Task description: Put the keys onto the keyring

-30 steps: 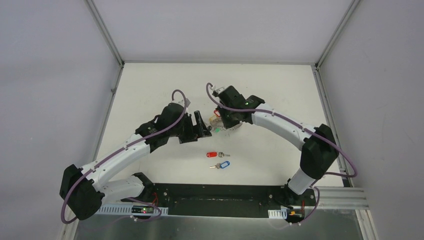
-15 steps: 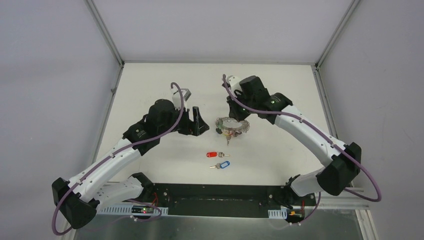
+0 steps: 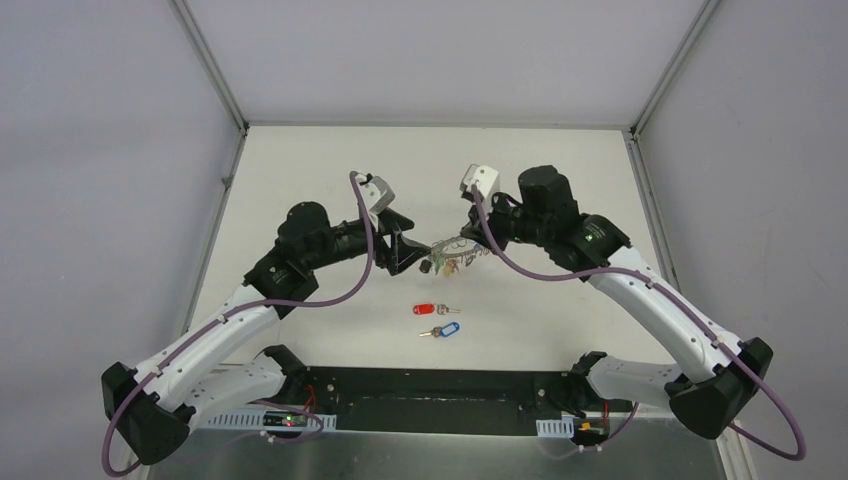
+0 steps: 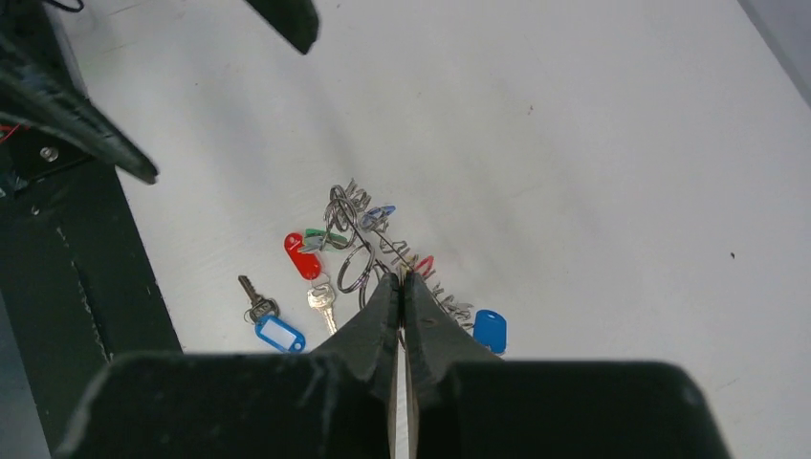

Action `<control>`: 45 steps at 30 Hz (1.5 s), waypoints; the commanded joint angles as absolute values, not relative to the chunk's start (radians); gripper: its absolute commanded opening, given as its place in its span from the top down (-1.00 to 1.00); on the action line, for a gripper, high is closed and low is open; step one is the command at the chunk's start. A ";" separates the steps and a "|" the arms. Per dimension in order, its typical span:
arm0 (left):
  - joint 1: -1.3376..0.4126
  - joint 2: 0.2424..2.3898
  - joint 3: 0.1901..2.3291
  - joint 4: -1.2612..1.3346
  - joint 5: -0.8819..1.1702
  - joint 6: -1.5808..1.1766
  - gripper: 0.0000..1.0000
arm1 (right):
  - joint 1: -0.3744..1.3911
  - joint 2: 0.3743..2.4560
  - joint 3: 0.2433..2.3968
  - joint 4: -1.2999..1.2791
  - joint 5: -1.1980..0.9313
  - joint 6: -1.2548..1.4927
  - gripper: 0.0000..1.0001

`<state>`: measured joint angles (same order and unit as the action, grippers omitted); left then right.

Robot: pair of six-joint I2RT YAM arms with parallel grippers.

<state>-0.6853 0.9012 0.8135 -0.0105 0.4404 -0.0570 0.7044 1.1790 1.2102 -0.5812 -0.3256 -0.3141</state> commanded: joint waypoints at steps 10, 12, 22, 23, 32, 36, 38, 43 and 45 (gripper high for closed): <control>-0.676 0.964 0.875 0.020 0.572 0.135 -0.17 | 0.657 1.131 1.148 -0.406 -0.733 -0.540 1.00; -0.676 0.967 0.869 0.021 0.598 0.144 -0.09 | 0.643 1.135 1.137 -0.364 -0.783 -0.504 1.00; -0.676 0.991 0.827 0.066 0.649 0.186 0.19 | 0.600 1.156 1.103 -0.197 -0.965 -0.388 1.00; -0.676 0.997 0.827 0.070 0.648 0.187 0.24 | 0.600 1.161 1.106 -0.197 -0.967 -0.387 1.00; -0.677 1.094 0.829 0.200 0.735 0.090 0.89 | 0.592 1.223 1.150 -0.148 -0.869 -0.323 1.00; -0.680 1.151 0.837 0.240 0.755 0.014 1.00 | 0.589 1.251 1.154 -0.113 -0.827 -0.284 1.00; -0.682 1.165 0.835 0.249 0.759 0.003 1.00 | 0.584 1.261 1.149 -0.092 -0.795 -0.260 1.00; -0.684 1.142 0.810 0.252 0.718 0.002 0.97 | 0.570 1.282 1.146 -0.080 -0.807 -0.238 1.00; -0.684 1.113 0.793 0.248 0.680 0.002 0.82 | 0.568 1.281 1.139 -0.077 -0.826 -0.236 1.00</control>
<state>-0.6807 1.1702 0.8173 0.1852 0.7094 0.0208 0.5766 1.2903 1.0897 -0.1844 -0.7933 -0.2657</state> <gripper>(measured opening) 0.049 0.012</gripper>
